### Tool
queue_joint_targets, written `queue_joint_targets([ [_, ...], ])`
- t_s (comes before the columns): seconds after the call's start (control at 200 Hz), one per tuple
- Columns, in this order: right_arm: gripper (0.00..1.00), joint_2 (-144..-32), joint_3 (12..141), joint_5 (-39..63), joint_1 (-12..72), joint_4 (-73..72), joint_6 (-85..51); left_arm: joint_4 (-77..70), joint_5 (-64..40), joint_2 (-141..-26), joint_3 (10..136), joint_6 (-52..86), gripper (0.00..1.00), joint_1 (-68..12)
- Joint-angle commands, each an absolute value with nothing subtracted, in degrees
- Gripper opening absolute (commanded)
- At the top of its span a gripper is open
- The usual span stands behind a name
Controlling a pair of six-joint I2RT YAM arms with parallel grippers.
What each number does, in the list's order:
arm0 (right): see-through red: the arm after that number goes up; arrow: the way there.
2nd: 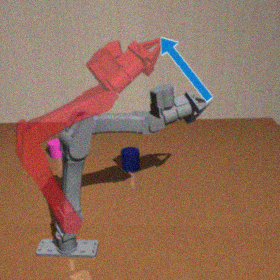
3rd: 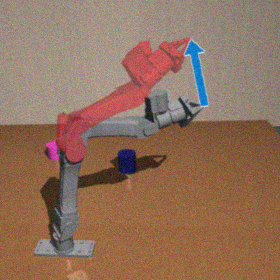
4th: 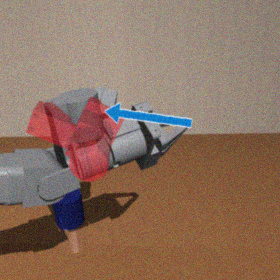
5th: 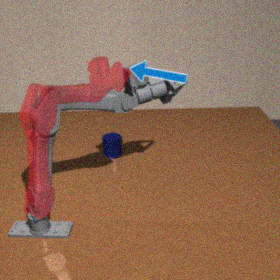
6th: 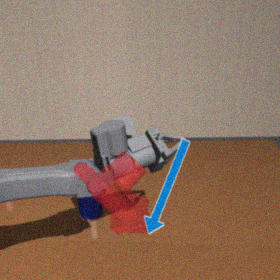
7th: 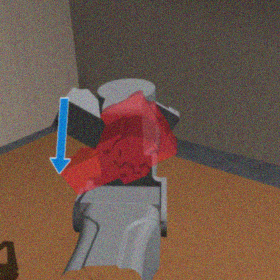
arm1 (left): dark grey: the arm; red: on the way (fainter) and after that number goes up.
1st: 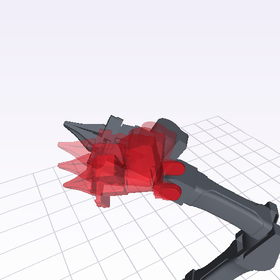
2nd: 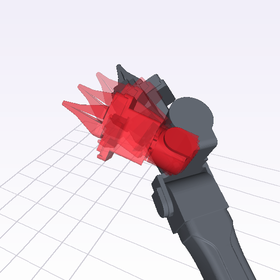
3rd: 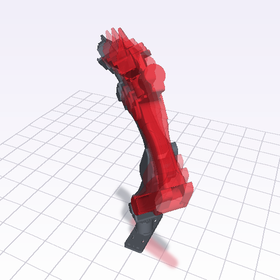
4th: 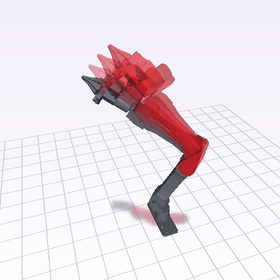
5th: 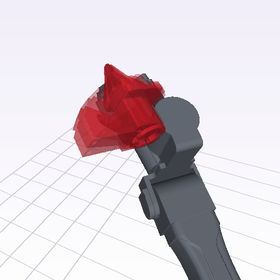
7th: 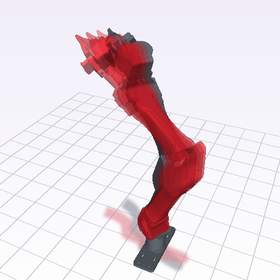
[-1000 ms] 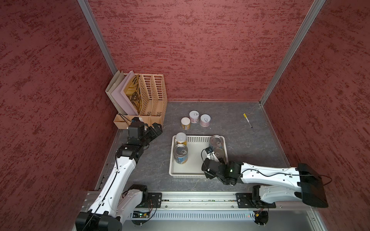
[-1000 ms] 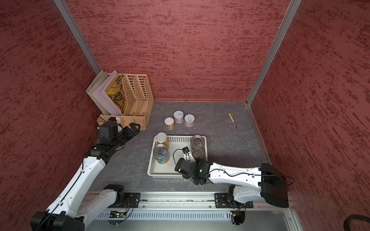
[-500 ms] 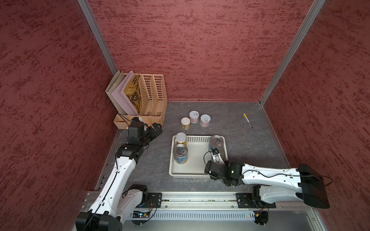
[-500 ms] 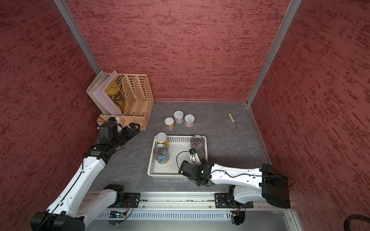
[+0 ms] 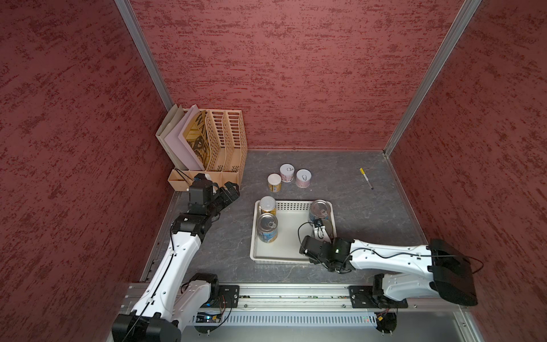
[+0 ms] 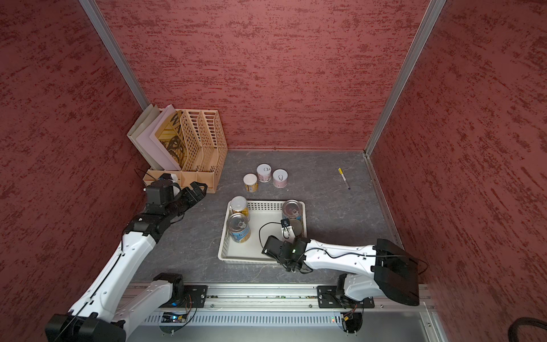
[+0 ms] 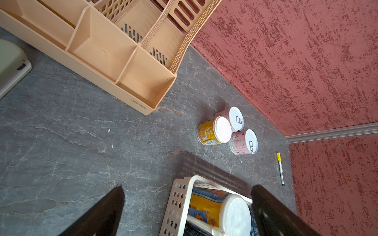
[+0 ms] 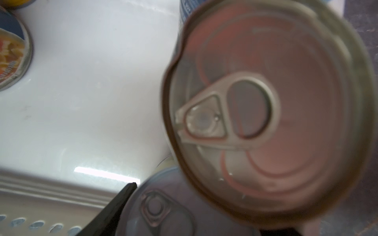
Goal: Put the canned food in the basket
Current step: Place the canned food in the basket.
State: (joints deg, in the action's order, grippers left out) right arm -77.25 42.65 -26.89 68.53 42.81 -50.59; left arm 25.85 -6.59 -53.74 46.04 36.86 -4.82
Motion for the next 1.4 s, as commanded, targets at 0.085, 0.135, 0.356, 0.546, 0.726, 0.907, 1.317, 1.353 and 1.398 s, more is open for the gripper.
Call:
queue_joint_targets([
  [0.085, 0.76, -78.07, 41.88, -29.23, 68.17, 48.97, -50.27, 25.39, -7.38, -53.46, 46.37, 37.18, 1.00, -4.41],
  [0.135, 0.82, -77.61, 41.87, -29.91, 68.12, 50.01, -50.90, 25.38, -7.31, -53.52, 46.40, 37.21, 1.00, -4.42],
  [0.356, 0.90, -73.44, 41.62, -30.59, 68.19, 52.70, -51.32, 25.35, -7.62, -53.59, 46.35, 37.21, 1.00, -4.39],
  [0.546, 0.90, -72.59, 41.86, -30.59, 68.11, 53.76, -50.82, 25.31, -7.69, -53.79, 46.40, 37.18, 1.00, -4.33],
  [0.726, 0.91, -72.99, 44.40, -30.85, 68.26, 55.25, -49.80, 25.27, -8.12, -54.17, 46.40, 37.14, 1.00, -4.37],
  [0.907, 0.91, -70.36, 48.37, -29.72, 68.21, 55.94, -45.85, 24.66, -9.07, -54.60, 46.36, 36.86, 1.00, -4.36],
  [1.317, 0.93, -57.84, 54.50, -29.97, 68.21, 53.82, -36.59, 23.40, -12.79, -60.62, 48.54, 35.89, 1.00, -6.20],
  [1.353, 0.93, -56.40, 54.18, -30.74, 68.23, 52.54, -35.72, 23.63, -12.96, -61.88, 49.51, 35.25, 1.00, -6.93],
  [1.398, 0.95, -54.60, 53.55, -32.23, 68.24, 50.44, -34.35, 24.37, -12.83, -63.94, 51.32, 34.04, 1.00, -8.28],
])
